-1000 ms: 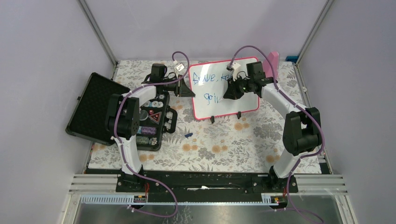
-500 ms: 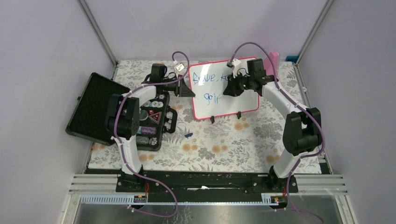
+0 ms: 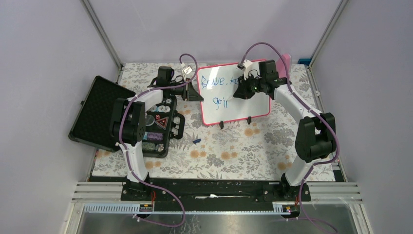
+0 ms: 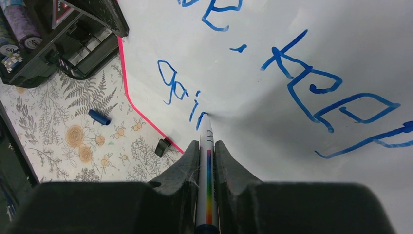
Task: Write a sentence on the whiteboard
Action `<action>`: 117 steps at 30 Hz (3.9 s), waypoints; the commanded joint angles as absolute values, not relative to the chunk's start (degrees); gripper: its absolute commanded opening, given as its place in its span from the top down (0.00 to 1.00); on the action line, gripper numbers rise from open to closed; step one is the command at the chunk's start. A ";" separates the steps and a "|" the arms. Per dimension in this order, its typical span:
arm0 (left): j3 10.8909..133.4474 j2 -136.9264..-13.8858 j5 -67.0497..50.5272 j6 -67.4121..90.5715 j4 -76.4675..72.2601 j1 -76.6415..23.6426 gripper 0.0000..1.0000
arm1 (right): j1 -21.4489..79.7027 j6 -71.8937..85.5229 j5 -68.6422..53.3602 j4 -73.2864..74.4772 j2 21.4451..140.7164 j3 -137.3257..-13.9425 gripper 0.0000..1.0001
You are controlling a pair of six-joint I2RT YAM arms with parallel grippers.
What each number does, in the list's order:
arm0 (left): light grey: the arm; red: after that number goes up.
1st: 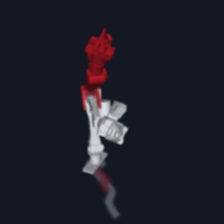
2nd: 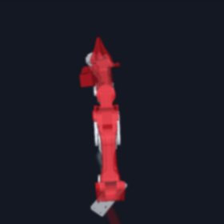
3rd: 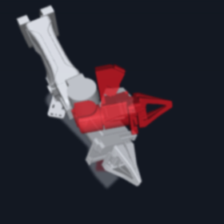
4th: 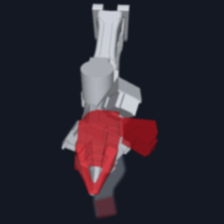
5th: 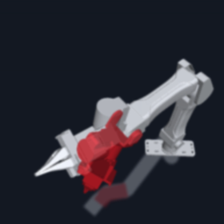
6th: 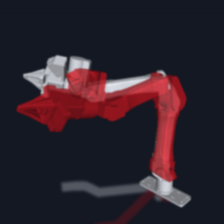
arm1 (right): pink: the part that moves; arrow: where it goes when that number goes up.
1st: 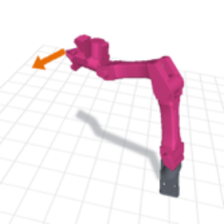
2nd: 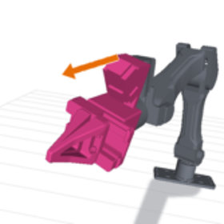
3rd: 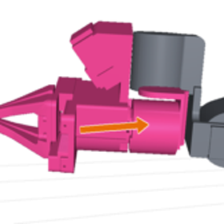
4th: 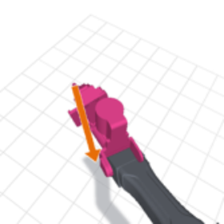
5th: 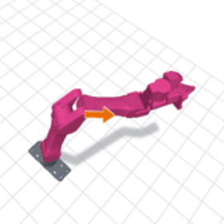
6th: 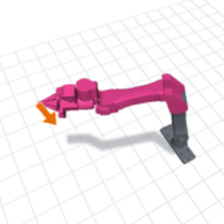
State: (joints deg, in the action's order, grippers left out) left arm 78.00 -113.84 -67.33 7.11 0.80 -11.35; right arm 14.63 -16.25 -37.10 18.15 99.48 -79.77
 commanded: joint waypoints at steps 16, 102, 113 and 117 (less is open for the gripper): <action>80.76 -113.84 -68.69 6.07 -0.09 -11.16 1.00 | 12.38 -18.05 -38.24 17.58 98.17 -77.74 1.00; 80.42 -114.02 -68.82 5.98 -0.09 -11.16 1.00 | 11.99 -16.44 -36.21 18.60 99.85 -82.62 1.00; 80.68 -114.08 -68.82 6.06 -0.09 -11.16 1.00 | 12.35 -17.02 -36.22 18.56 99.42 -80.25 1.00; 80.59 -114.08 -68.74 6.06 -0.09 -11.16 1.00 | 12.32 -17.42 -36.16 18.63 98.82 -79.25 1.00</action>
State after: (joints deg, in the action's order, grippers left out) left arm 78.32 -113.86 -67.24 7.14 1.23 -11.35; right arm 11.81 -16.23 -36.97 20.47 99.31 -80.27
